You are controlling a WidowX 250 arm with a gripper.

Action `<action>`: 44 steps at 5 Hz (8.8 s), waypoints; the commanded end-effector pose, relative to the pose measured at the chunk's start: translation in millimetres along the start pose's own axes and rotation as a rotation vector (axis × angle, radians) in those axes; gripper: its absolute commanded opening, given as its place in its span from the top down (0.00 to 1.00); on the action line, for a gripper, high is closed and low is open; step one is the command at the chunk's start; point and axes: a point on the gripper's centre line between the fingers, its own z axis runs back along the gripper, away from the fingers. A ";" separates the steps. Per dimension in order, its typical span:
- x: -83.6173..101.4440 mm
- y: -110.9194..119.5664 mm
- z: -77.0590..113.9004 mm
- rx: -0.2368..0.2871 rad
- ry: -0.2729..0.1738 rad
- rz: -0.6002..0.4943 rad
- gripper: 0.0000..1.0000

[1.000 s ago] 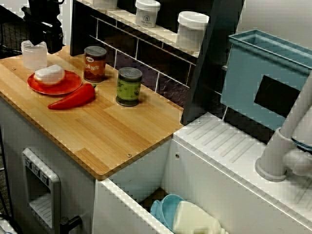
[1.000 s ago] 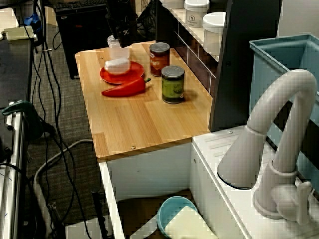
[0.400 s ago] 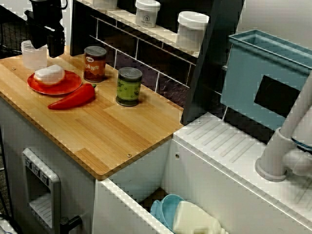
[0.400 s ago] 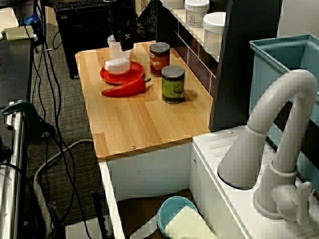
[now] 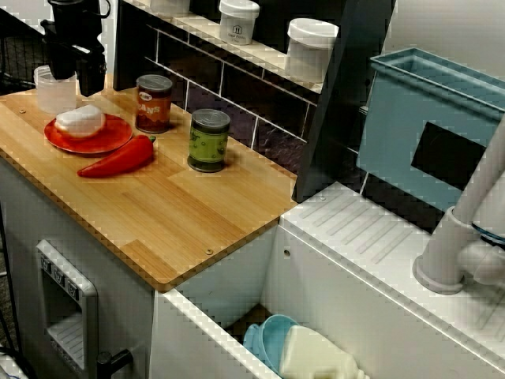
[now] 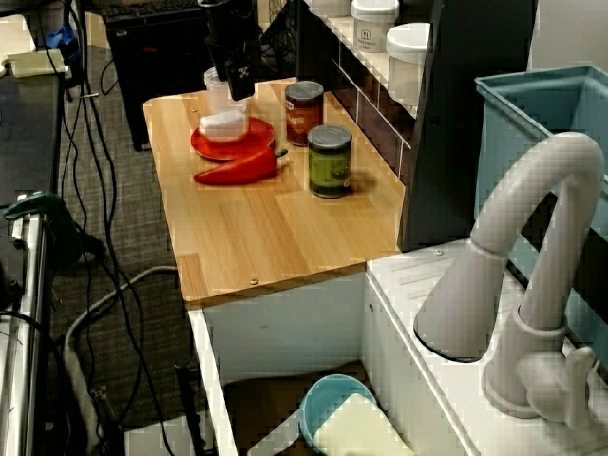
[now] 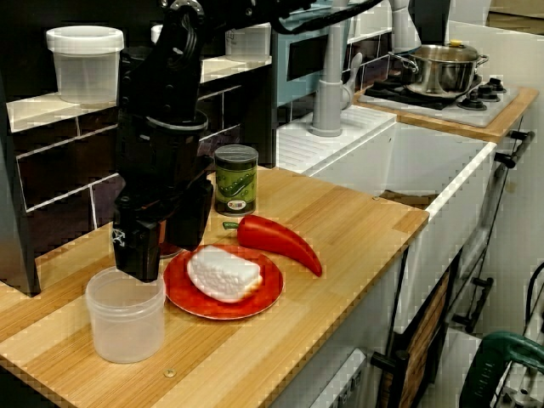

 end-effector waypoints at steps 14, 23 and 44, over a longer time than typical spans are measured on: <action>10.3 22.8 23.1 0.020 -0.022 0.006 0.00; 6.6 24.9 47.4 -0.037 -0.032 0.015 0.00; 19.1 27.7 36.5 -0.035 -0.017 0.063 1.00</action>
